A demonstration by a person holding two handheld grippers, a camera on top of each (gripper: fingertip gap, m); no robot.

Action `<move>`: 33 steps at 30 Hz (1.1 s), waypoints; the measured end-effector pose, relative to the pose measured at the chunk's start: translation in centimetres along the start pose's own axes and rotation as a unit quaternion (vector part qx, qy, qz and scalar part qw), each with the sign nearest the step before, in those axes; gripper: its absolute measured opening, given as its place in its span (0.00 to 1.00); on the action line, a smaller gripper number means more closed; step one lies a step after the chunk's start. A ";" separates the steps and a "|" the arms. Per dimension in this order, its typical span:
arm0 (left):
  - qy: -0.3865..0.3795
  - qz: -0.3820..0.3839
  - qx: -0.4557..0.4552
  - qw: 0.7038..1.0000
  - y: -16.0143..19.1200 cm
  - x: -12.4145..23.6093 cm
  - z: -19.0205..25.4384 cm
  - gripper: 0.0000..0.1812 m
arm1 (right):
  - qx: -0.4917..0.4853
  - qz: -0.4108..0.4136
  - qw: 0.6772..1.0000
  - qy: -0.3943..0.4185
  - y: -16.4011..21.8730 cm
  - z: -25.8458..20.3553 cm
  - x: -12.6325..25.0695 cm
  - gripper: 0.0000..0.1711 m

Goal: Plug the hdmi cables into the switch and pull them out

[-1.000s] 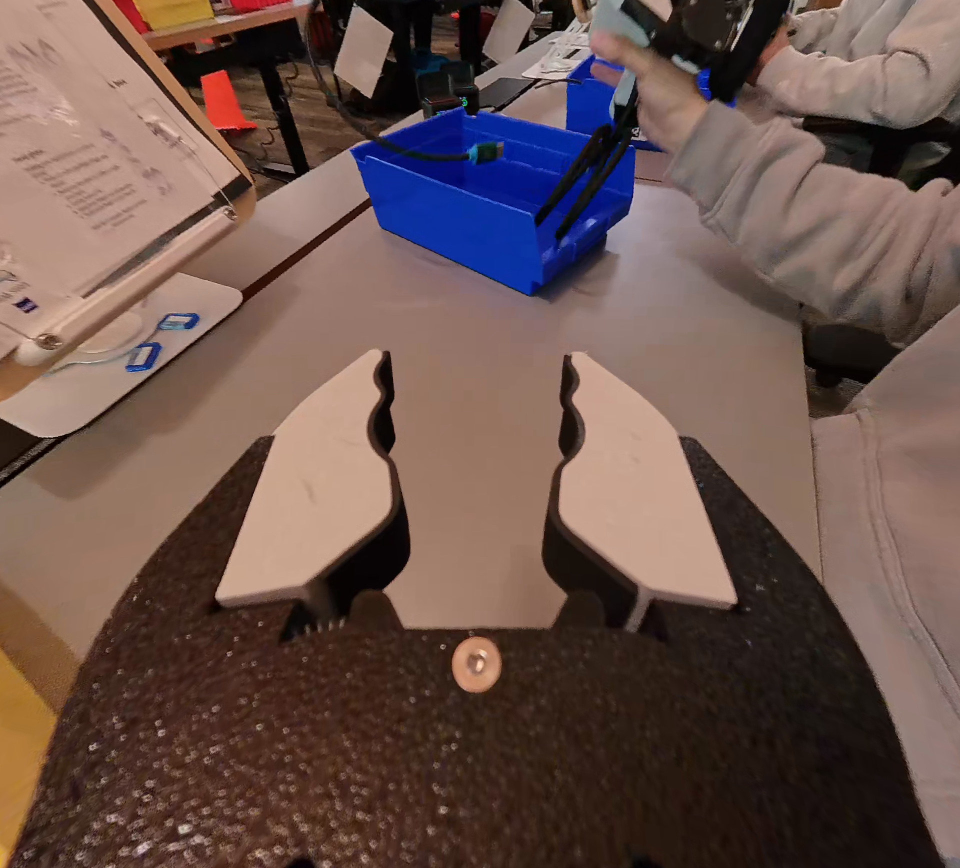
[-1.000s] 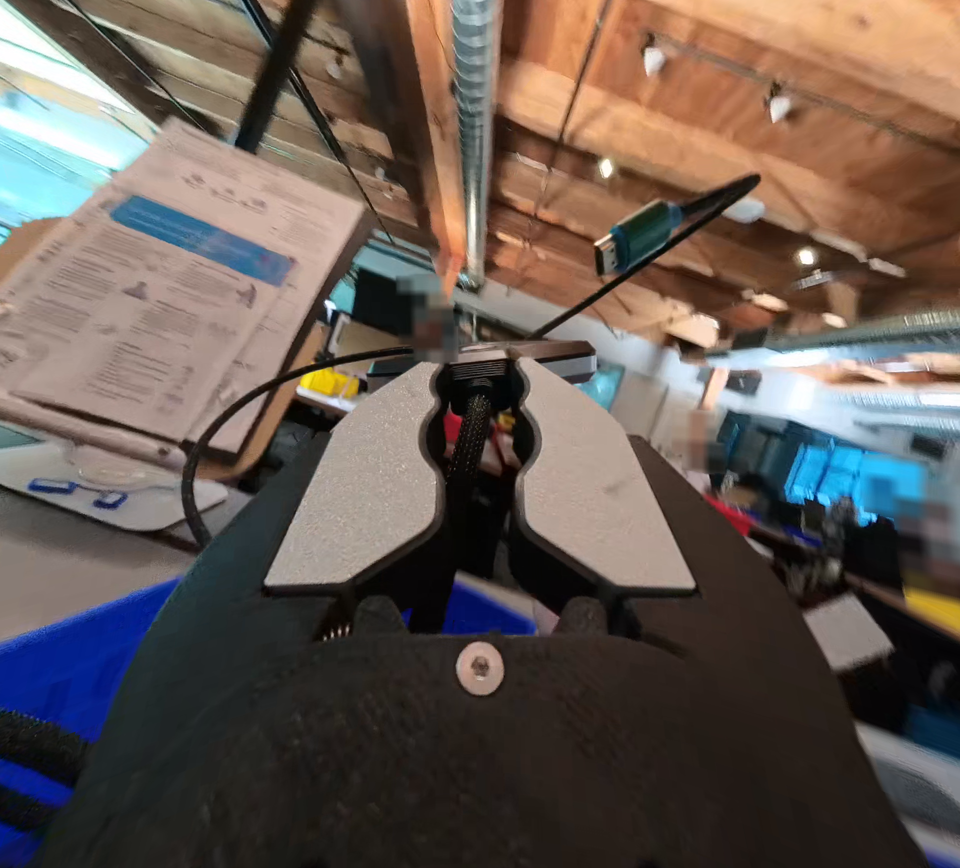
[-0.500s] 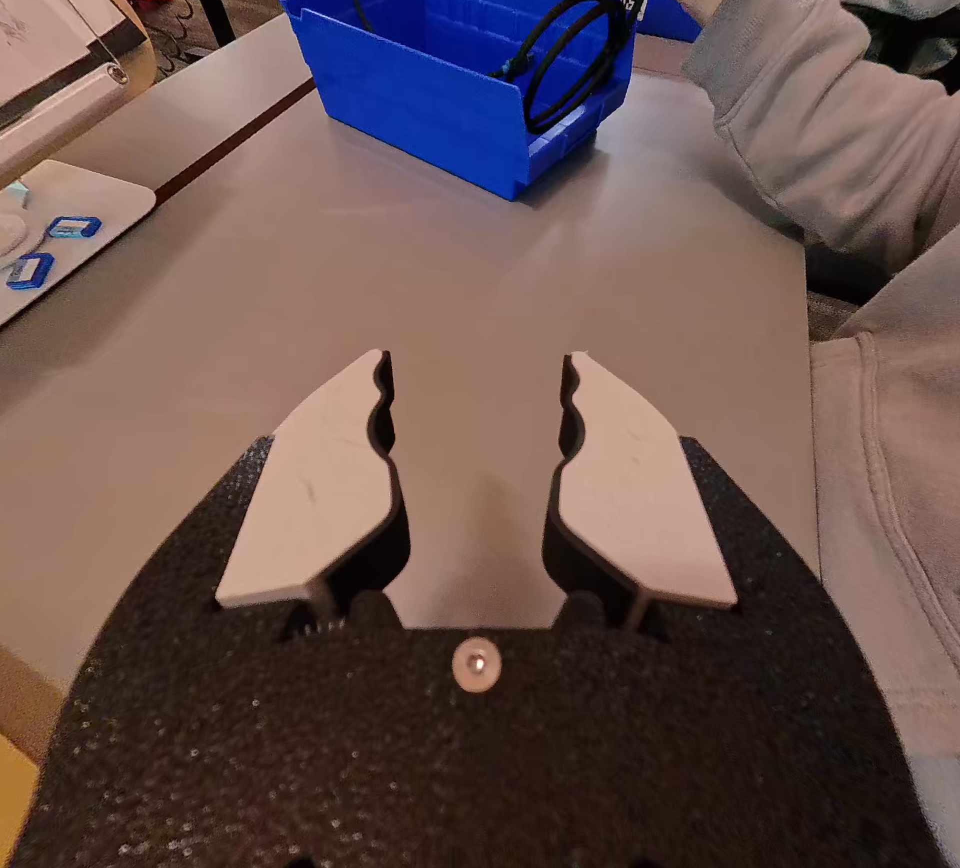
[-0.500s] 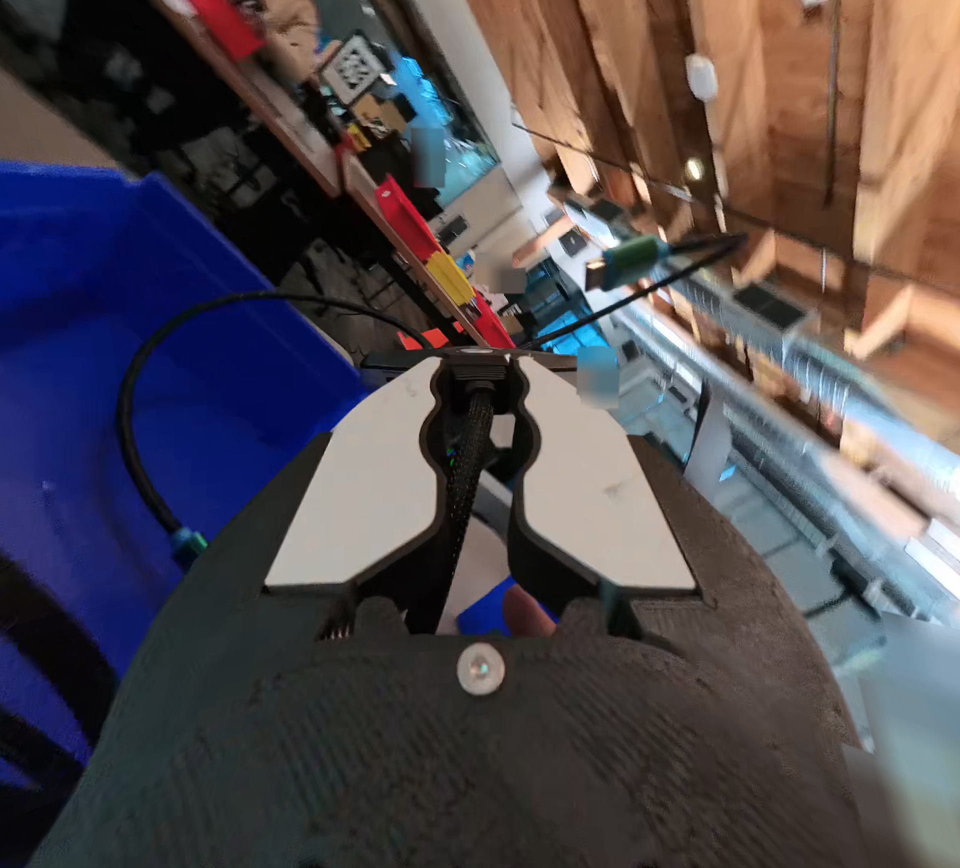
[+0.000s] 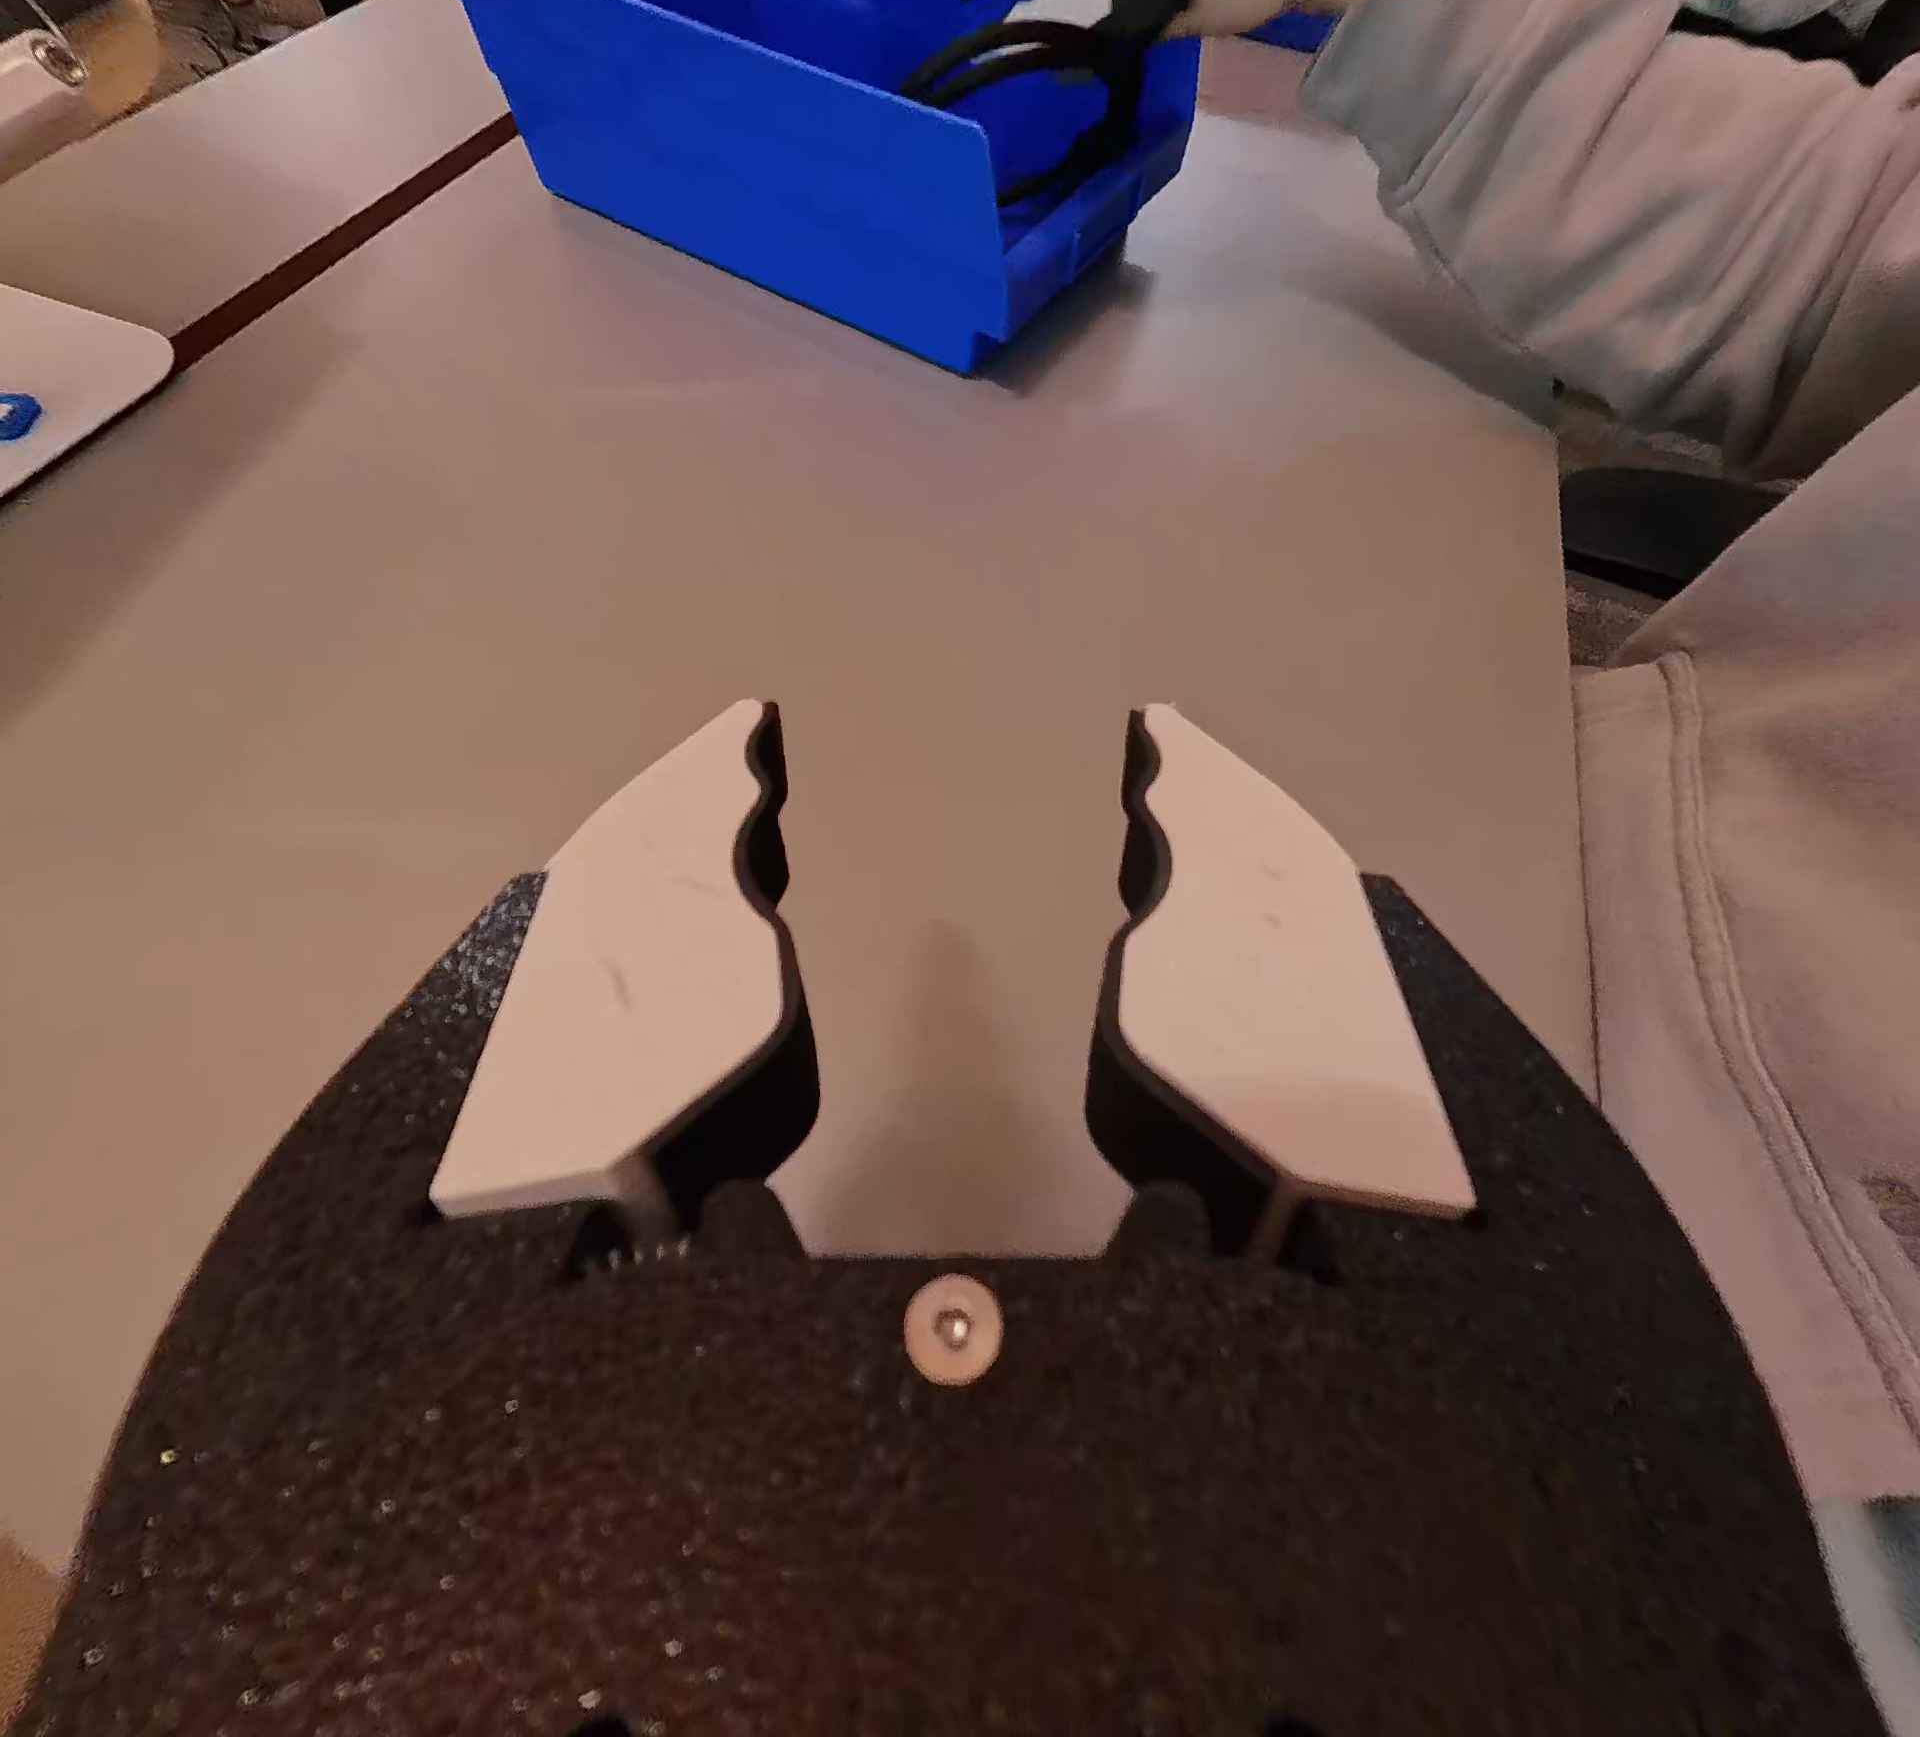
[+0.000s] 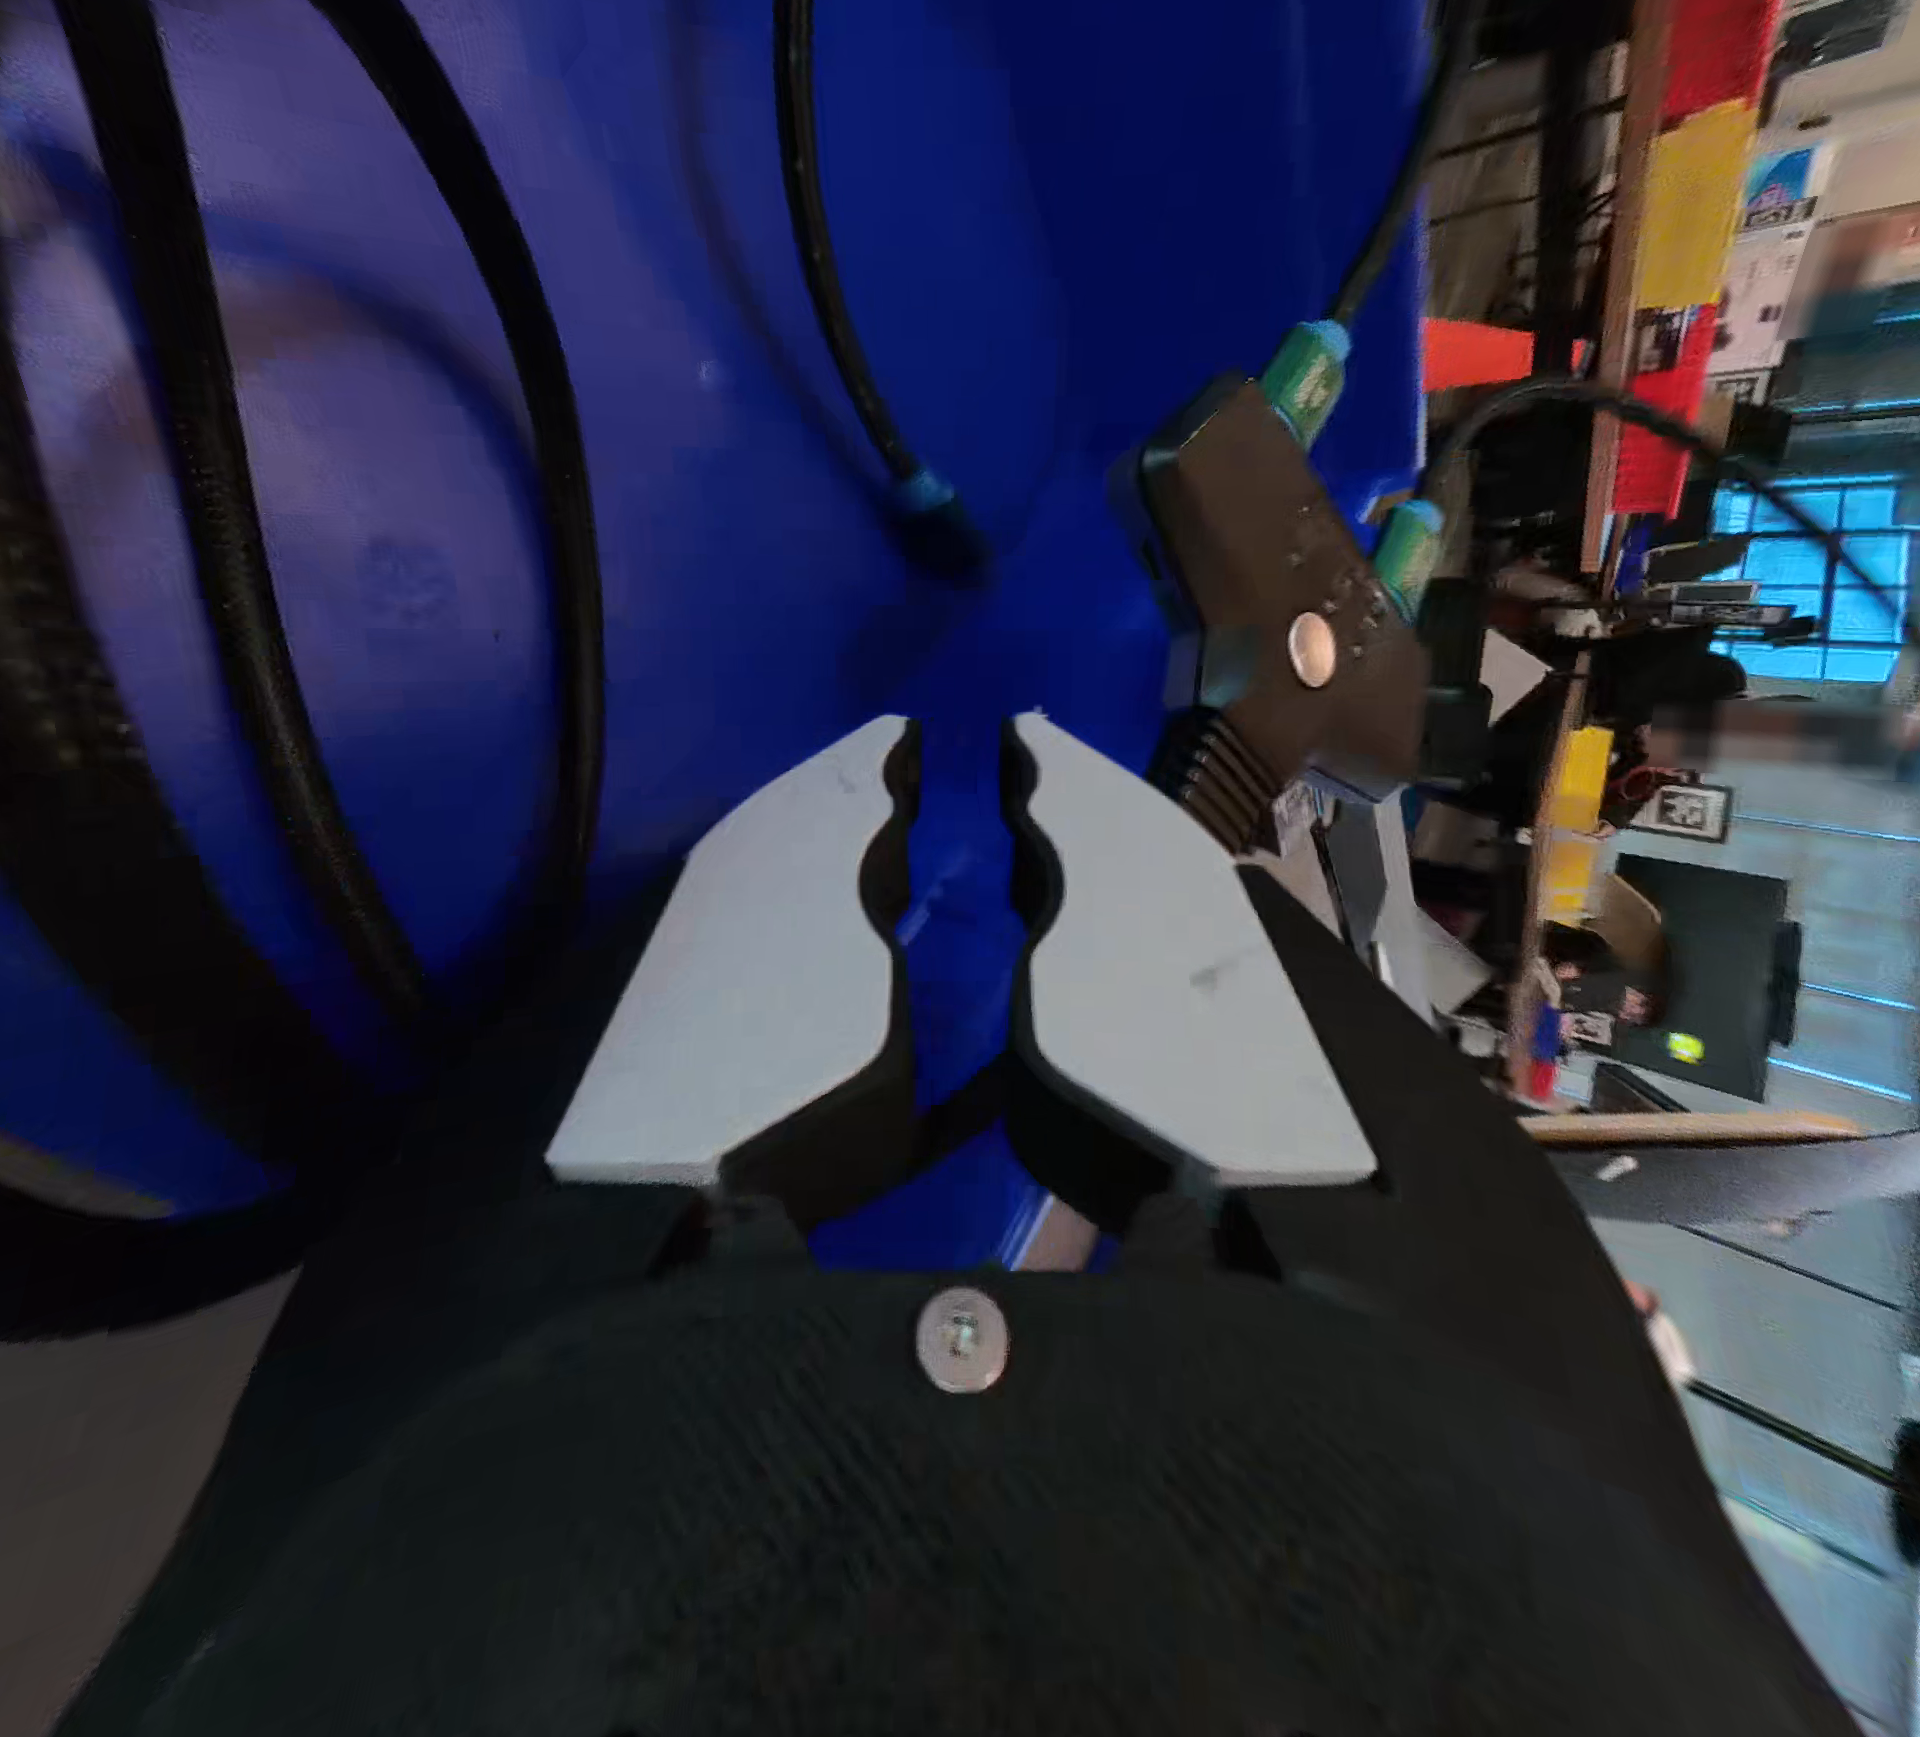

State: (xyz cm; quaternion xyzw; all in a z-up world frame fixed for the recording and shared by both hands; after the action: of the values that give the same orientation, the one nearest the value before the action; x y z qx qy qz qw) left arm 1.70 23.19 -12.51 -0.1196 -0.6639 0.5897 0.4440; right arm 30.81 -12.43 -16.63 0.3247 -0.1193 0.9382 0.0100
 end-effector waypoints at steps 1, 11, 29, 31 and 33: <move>-0.001 -0.004 0.002 1.000 0.2 -0.1 -0.1 0.34 | -0.012 0.016 1.000 -0.003 -0.2 0.2 0.3 0.11; -0.004 0.032 0.056 0.998 1.0 1.2 -0.8 0.35 | -0.225 0.069 0.972 0.010 1.5 3.9 2.6 0.28; 0.024 0.031 0.091 0.995 2.4 1.7 -0.4 0.34 | -0.036 0.027 0.981 0.190 -1.9 1.6 3.1 0.12; 0.032 0.031 0.092 0.995 2.2 1.3 -0.4 0.33 | -0.019 0.025 0.990 0.135 -2.1 0.9 1.9 0.11; 0.040 0.031 0.090 0.995 1.8 0.7 -0.5 0.33 | -0.023 0.007 0.996 0.081 -1.9 0.9 0.8 0.12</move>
State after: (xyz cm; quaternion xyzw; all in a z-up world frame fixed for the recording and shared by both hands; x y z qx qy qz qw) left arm 0.95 24.49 -13.86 -0.1235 -0.5857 0.6552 0.4608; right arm 30.89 -10.86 -15.05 0.2466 -0.1424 0.9584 0.0202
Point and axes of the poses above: each gripper's, where its closed fingertips meet, x back along the fingers, y out of its underside, z = x × y across the jaws, the point moved 4 cm from there along x, back along the fingers
